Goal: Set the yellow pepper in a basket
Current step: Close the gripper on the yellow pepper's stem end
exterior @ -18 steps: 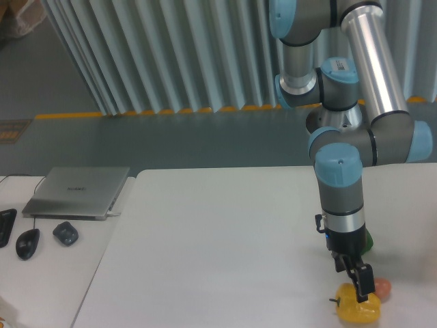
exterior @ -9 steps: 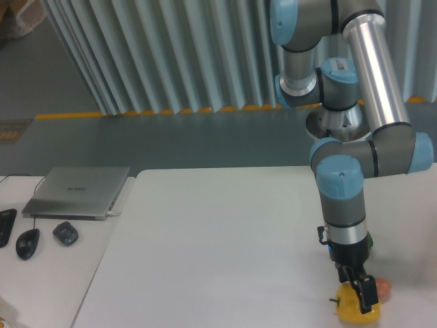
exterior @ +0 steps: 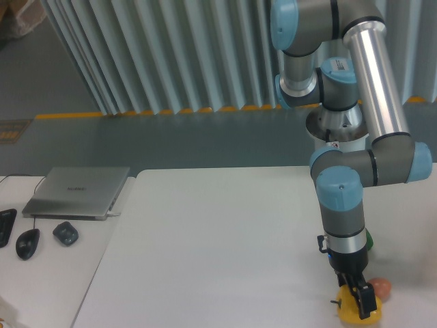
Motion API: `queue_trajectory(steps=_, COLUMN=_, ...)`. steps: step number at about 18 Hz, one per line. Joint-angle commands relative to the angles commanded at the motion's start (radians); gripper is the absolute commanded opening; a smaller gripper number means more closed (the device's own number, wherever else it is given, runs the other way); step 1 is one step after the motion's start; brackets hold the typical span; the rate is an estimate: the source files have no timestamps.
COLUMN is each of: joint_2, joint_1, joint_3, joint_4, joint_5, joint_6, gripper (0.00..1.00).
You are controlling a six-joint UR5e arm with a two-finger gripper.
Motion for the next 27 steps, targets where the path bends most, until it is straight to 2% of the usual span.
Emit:
queue_trajectory(steps=10, joint_2=0.000, joint_1=-0.002, joint_3=-0.003, joint_4=0.000, joint_5=0.000, joint_6=-0.014, gripper=1.00)
queue_trajectory(steps=15, joint_2=-0.003, joint_1=-0.002, joint_3=0.000, joint_4=0.000, joint_5=0.002, joint_6=-0.080, gripper=0.99)
queue_trajectory(steps=20, joint_2=-0.011, joint_1=-0.005, joint_3=0.000, joint_4=0.002, joint_5=0.005, joint_6=-0.106, gripper=0.82)
queue_trajectory(steps=23, joint_2=-0.009, joint_1=-0.006, joint_3=0.000, joint_4=0.000, joint_5=0.003, joint_6=-0.110, gripper=0.63)
queue_trajectory(steps=25, joint_2=-0.006, joint_1=-0.006, joint_3=0.000, joint_4=-0.003, joint_5=0.005, joint_6=-0.110, gripper=0.59)
queue_trajectory(steps=27, joint_2=0.001, joint_1=-0.006, joint_3=-0.002, joint_4=-0.005, joint_5=0.005, joint_6=-0.112, gripper=0.59)
